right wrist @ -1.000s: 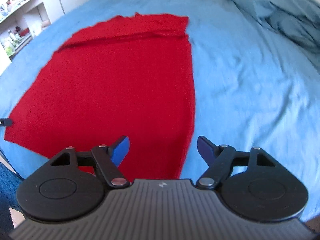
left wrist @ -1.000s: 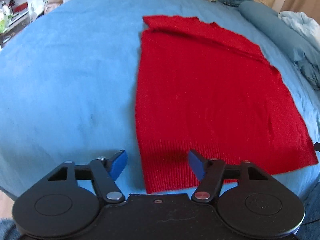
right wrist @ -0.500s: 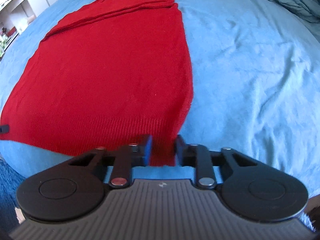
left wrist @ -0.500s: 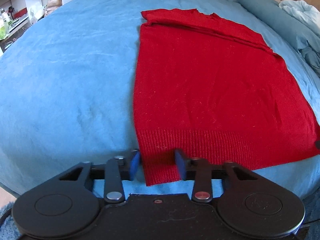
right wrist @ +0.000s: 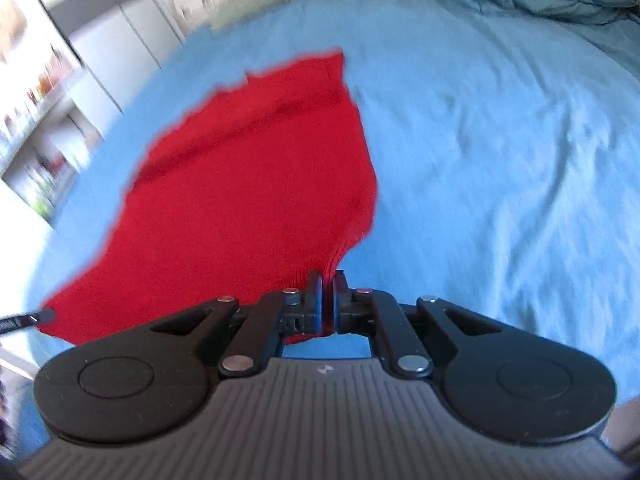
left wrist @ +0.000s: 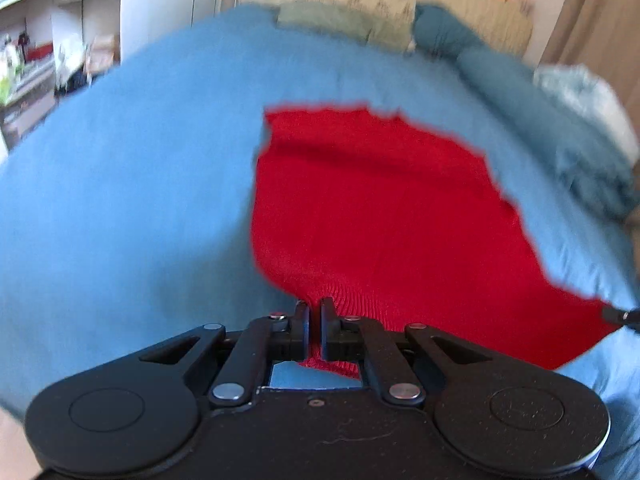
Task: Fold small clothes
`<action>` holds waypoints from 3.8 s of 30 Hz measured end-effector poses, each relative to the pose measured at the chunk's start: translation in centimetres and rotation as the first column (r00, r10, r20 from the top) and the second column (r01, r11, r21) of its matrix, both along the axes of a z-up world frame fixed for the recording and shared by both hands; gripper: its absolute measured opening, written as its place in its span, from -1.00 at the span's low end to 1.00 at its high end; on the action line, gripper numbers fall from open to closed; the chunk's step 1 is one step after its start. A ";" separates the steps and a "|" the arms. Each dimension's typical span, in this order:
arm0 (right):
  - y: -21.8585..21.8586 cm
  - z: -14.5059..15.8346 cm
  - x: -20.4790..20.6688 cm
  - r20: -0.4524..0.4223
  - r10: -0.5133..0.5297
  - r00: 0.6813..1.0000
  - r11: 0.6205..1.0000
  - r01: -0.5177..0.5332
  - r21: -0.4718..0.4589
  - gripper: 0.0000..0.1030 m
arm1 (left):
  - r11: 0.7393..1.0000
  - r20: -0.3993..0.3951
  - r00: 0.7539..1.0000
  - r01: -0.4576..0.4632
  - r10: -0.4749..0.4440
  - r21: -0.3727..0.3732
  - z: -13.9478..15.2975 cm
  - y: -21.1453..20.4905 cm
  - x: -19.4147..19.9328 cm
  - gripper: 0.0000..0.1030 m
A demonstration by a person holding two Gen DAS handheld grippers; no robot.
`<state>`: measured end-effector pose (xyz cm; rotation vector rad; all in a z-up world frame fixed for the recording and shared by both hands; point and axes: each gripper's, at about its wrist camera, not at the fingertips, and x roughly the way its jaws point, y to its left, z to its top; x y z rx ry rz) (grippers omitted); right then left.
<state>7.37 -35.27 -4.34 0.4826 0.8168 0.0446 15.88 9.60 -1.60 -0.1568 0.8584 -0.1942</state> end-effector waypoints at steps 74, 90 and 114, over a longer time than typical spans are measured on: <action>0.2 -10.4 25.4 0.087 -0.165 0.982 0.980 0.173 -0.094 0.75 | 0.976 0.080 0.993 0.069 -0.087 0.205 -11.1 -18.3 26.6 0.98; 2.8 -9.5 26.8 0.092 -0.173 0.981 0.970 0.186 -0.158 -0.49 | 0.967 -0.052 0.998 0.031 -0.018 0.251 -14.2 -19.4 29.2 1.00; 33.7 -5.9 36.6 0.047 0.549 0.835 0.836 -0.549 -0.020 -0.01 | 0.994 -0.039 0.996 -0.079 0.082 0.080 -11.4 4.2 18.6 0.81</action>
